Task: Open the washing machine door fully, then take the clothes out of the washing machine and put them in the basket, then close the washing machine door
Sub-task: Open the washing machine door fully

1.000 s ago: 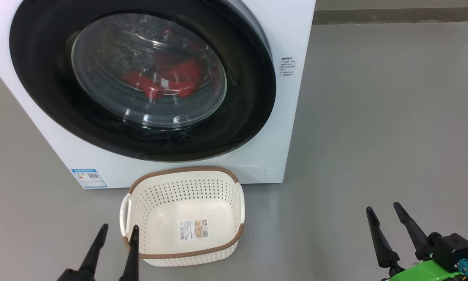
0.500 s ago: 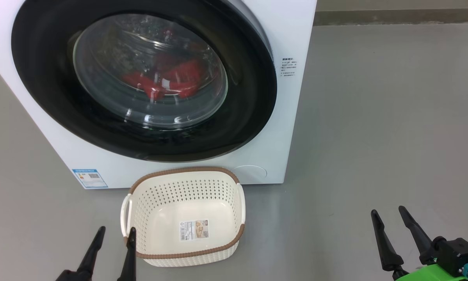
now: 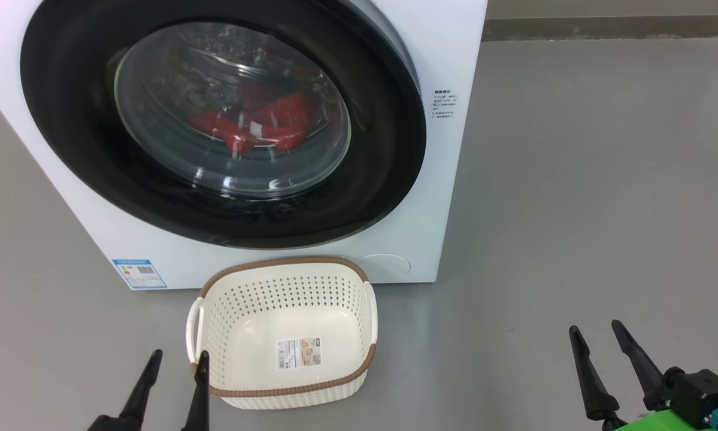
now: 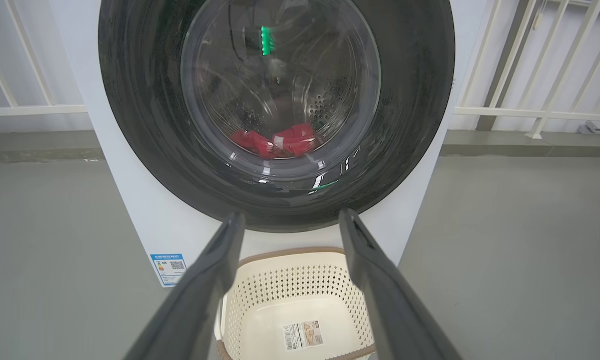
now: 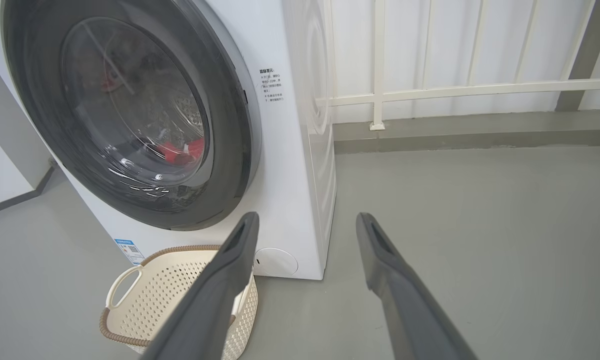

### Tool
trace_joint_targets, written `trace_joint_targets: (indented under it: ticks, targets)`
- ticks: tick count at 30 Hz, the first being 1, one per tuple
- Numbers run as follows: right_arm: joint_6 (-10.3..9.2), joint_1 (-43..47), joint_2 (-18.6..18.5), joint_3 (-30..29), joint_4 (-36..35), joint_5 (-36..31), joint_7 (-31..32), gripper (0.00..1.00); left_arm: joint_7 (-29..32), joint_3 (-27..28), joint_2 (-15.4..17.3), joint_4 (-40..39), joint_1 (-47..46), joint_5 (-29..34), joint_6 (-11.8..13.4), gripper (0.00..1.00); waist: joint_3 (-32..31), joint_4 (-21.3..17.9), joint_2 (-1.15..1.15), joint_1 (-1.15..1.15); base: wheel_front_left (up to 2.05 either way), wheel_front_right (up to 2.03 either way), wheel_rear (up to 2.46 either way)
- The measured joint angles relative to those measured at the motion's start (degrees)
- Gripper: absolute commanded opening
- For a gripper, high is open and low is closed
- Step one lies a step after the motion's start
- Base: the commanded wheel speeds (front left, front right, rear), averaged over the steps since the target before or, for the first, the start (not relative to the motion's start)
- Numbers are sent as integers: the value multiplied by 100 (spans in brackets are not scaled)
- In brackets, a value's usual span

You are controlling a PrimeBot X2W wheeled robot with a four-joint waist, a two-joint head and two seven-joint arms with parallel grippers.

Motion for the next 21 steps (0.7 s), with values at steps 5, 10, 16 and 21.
trace_joint_targets:
  ticks: [5, 10, 16, 21]
  targets:
    - [0, 1, 16, 2, -4, 5, 0, 100, 0, -2, 0, 3, 0, -1, 0, 100, 15, 15, 0, 0, 0, 0, 0]
    - [-1, -65, 45, 22, -9, 233, 0, 0, 0, -9, 0, 1, -1, -1, 0, 100, 59, 40, 0, 0, 0, 0, 0]
    - [0, -616, 109, 4, -42, 679, 0, 0, 0, -15, -2, -8, -14, -1, 0, 100, 152, 71, 0, 0, 0, 0, 0]
    - [0, -1413, 101, -74, 23, 1099, -2, 0, 0, -68, -5, -18, -87, -45, 0, 100, 272, 124, 0, 0, 0, 0, 0]
